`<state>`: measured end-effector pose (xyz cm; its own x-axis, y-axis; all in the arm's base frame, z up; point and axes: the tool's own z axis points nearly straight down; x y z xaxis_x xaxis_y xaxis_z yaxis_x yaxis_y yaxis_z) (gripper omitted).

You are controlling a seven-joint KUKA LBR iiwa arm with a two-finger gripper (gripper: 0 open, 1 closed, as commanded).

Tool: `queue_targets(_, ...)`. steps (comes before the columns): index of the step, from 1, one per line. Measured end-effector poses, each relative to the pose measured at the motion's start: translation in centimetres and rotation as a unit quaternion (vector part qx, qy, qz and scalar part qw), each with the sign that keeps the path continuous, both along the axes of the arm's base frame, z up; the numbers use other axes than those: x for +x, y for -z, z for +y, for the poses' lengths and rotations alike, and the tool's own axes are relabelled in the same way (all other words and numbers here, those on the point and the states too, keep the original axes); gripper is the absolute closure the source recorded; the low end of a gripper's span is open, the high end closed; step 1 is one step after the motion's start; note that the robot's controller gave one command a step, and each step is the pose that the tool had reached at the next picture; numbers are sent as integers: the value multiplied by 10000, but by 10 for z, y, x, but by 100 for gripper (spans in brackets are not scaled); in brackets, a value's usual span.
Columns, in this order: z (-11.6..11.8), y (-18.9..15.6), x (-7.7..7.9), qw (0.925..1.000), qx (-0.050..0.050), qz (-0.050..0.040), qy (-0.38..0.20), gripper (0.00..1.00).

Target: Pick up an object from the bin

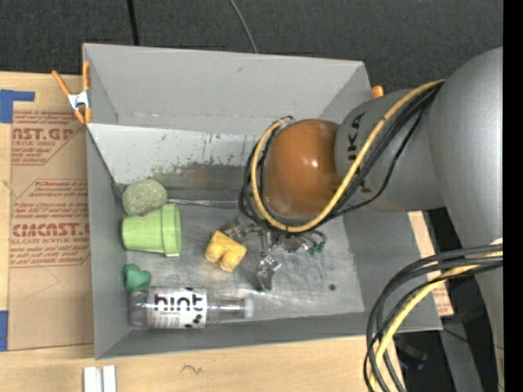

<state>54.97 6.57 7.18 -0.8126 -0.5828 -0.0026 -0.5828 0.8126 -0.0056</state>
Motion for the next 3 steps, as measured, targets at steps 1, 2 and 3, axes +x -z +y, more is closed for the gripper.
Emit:
queue_targets(1,28,-3,-3,9994,65,-49,-351,100)
queue_targets(2,26,-3,-3,9993,65,-51,-375,100)
queue_targets(3,-7,-5,13,10000,65,-7,51,100)
